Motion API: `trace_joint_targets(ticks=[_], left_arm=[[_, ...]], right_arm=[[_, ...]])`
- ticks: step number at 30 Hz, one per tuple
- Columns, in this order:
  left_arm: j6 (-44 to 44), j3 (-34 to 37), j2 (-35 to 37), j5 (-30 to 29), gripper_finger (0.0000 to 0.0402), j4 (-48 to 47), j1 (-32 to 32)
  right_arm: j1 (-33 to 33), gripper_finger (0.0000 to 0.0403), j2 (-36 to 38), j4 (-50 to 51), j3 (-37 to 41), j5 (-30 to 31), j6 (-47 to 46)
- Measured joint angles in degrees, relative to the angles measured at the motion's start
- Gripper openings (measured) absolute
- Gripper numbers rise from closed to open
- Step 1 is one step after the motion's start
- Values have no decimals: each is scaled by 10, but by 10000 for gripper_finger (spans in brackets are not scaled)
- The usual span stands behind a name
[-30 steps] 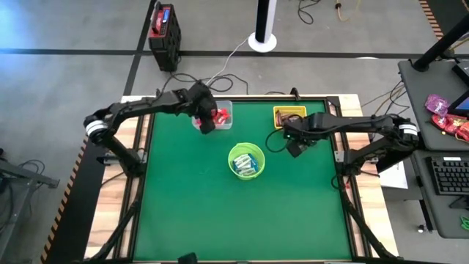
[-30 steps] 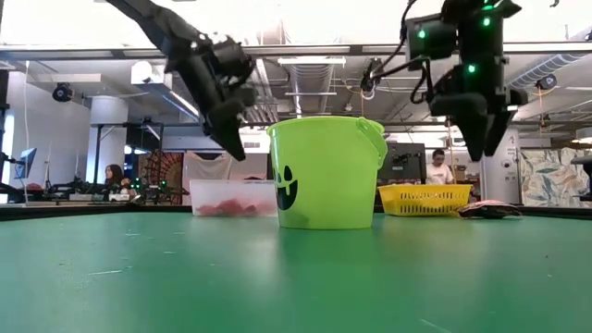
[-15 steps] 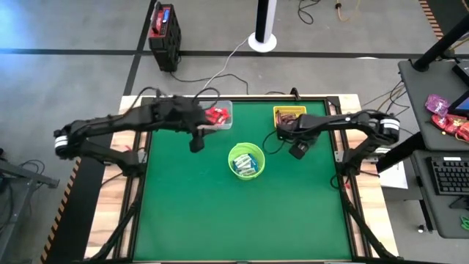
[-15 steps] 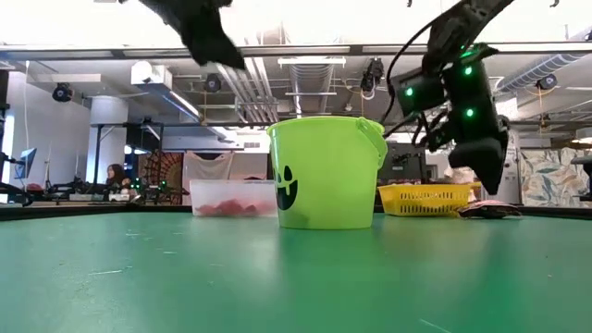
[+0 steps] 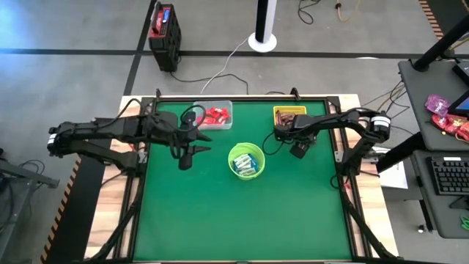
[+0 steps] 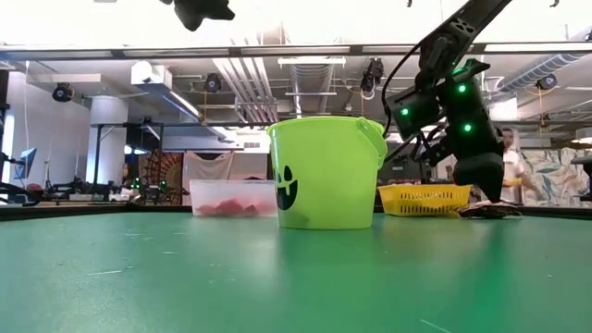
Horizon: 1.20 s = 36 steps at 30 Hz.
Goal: Sort candy by brand, put in halloween buckets
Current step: Put the brown chocolate into the yellow bin
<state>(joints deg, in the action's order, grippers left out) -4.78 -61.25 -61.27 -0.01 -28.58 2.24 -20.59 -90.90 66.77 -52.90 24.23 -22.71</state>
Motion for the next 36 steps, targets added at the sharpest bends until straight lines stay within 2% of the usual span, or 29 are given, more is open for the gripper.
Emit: trace_joint_targets(ticks=[21,25,31,33,36], left_arm=[[7,0,-20,0,113,-3,-4],[9,0,-20,-1,113,-3,-4],[10,0,-20,0,113,-3,-4],[12,0,-20,0,113,-3,-4],[23,0,-20,0,113,-2,-4]], right_arm=[[-29,188,-73,-52,0,-13,85],[-30,155,-73,-54,1,-18,88],[-30,58,-63,-55,2,-43,91],[-29,30,-52,-50,2,-73,91],[-17,22,-25,-24,-1,-152,70]])
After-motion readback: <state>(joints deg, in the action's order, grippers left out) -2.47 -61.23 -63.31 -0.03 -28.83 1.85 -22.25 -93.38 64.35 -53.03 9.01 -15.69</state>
